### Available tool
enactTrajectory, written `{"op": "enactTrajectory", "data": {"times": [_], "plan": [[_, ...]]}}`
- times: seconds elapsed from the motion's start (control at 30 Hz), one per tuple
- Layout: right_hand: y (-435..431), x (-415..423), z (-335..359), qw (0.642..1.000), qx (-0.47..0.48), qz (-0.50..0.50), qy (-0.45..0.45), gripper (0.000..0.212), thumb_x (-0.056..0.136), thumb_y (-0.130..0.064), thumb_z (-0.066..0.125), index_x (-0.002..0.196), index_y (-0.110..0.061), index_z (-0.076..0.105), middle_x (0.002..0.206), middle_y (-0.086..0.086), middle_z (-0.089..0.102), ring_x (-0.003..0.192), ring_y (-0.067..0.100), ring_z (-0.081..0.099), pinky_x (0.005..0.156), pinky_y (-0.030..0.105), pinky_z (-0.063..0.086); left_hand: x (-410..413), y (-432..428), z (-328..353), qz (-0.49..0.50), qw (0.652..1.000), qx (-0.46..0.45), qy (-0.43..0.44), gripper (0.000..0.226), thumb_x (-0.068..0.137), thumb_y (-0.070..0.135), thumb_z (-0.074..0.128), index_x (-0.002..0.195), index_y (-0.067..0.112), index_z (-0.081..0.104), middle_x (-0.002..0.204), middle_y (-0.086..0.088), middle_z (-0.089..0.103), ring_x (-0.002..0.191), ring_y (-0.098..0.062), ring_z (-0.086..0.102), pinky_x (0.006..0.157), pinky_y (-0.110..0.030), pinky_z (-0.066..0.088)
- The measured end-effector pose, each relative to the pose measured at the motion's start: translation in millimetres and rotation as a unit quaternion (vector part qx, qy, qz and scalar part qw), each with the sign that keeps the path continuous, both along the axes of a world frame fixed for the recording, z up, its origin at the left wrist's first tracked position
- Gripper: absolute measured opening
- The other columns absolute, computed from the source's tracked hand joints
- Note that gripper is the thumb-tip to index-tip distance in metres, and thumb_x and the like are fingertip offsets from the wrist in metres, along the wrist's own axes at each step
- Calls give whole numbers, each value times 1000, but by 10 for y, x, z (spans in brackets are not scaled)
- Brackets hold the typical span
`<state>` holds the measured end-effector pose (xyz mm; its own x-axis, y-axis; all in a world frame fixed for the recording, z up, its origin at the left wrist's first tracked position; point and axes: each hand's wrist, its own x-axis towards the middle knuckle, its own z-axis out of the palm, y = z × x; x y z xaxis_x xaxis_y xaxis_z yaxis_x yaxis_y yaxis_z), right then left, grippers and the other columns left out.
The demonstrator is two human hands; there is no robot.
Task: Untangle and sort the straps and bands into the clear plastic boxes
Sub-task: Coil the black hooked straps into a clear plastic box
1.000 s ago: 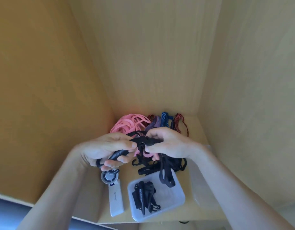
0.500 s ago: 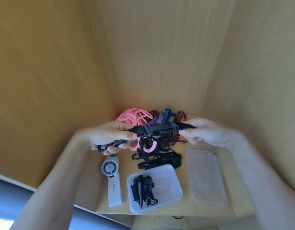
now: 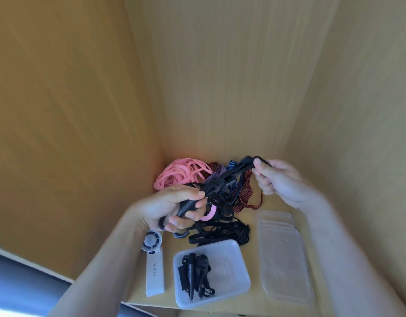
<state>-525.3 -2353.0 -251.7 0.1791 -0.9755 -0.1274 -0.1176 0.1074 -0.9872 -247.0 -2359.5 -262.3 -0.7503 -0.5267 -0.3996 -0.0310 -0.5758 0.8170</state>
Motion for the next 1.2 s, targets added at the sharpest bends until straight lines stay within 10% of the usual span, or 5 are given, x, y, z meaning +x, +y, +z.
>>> {"op": "enactTrajectory", "data": {"times": [0.2, 0.57, 0.73, 0.87, 1.2], "plan": [[43, 496, 46, 974, 67, -208, -59, 35, 107, -35, 44, 79, -14, 44, 48, -7, 32, 42, 12, 25, 45, 27, 20, -678, 259, -259, 183, 979, 44, 83, 24, 102, 30, 48, 82, 16, 47, 69, -2, 40, 40, -9, 34, 35, -19, 33], [321, 749, 81, 986, 37, -164, -12, 24, 105, -20, 36, 86, -7, 44, 41, -10, 47, 37, 11, 46, 45, 27, 40, -947, 235, -271, 378, 918, 81, 85, 24, 106, 29, 45, 87, 15, 50, 68, -3, 47, 50, -15, 38, 45, -26, 37], [328, 788, -151, 987, 29, -157, -10, 21, 89, -33, 35, 85, -15, 46, 58, -8, 53, 58, 19, 50, 61, 41, 40, -954, 258, -261, 409, 910, 56, 46, 22, 106, 24, 44, 96, 7, 53, 75, -10, 54, 58, -20, 48, 53, -32, 46], [345, 841, -292, 986, 8, -154, 58, 28, 79, -49, 33, 80, -26, 48, 72, -4, 52, 71, 21, 48, 77, 56, 42, -986, 295, -204, 427, 903, 34, 23, 34, 106, 22, 43, 119, -4, 62, 106, -22, 69, 94, -33, 65, 91, -46, 53], [446, 1025, -476, 942, -121, -173, 261, 46, 91, -48, 20, 99, -13, 49, 101, 1, 46, 97, 20, 47, 90, 46, 45, -952, 298, -201, 386, 916, 40, 99, 29, 93, 25, 42, 94, 6, 64, 94, -16, 63, 90, -28, 65, 85, -38, 51]]}}
